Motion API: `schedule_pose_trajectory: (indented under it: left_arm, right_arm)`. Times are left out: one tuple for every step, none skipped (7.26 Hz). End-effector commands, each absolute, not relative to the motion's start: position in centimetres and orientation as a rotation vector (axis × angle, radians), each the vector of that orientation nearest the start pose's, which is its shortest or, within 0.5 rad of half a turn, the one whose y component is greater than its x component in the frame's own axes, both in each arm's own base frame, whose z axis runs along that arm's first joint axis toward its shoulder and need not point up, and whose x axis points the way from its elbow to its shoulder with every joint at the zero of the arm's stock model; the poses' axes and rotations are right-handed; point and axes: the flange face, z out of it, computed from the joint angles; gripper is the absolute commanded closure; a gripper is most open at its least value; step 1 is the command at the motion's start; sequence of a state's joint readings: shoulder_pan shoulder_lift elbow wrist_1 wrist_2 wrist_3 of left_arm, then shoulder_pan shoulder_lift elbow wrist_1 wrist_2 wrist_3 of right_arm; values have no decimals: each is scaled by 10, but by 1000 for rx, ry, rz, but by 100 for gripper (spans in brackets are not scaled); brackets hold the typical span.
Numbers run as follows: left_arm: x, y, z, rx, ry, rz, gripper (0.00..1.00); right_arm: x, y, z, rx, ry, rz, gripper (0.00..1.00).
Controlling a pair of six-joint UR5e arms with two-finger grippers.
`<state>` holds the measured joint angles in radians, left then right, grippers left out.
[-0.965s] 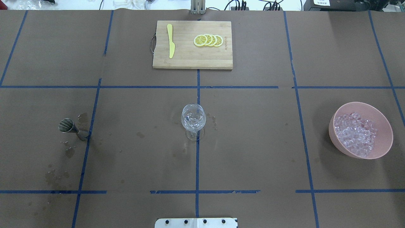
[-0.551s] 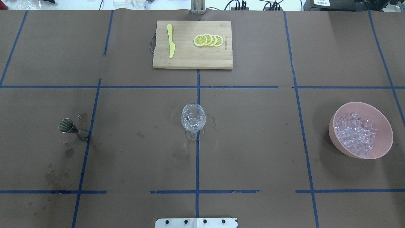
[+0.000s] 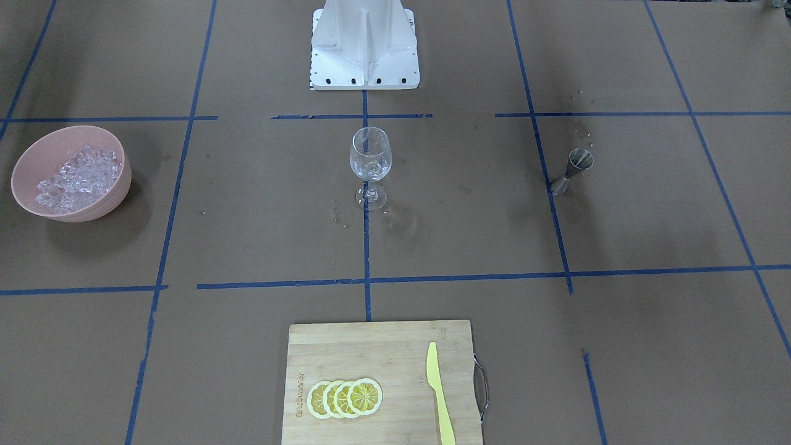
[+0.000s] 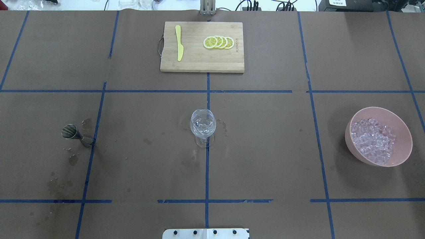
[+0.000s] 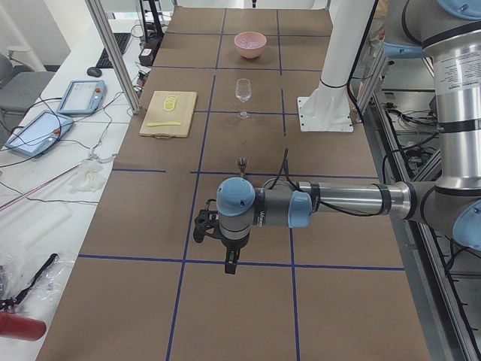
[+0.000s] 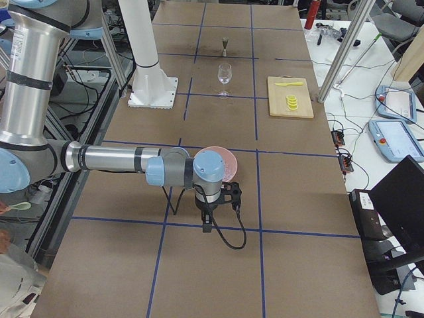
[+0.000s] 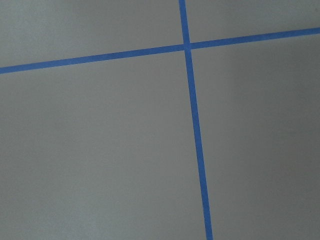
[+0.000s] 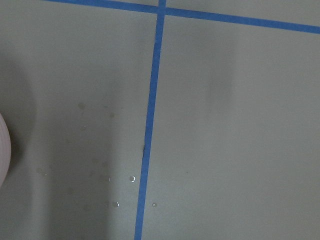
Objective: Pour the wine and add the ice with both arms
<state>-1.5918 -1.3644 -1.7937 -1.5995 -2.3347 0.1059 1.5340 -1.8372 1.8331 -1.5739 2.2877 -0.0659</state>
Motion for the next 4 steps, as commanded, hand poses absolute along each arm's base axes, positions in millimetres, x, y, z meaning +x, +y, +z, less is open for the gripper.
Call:
schedule_pose_trajectory:
  left_arm:
    - [-73,-408,636,98,759,102,0]
    - [-73,-409,633,103,759,104,0]
    - [-72,-410,632,106,760,105,0]
    - [-73,-415,628,115,758,109,0]
  right_arm:
    - [54,-381,655,-6,-720,-93,0]
    - [54,-381,658,-10,-720,-93,0]
    - [54,-381,657,-8,-718,-94,0]
    - [54,-381,658,-11,-718,-92,0]
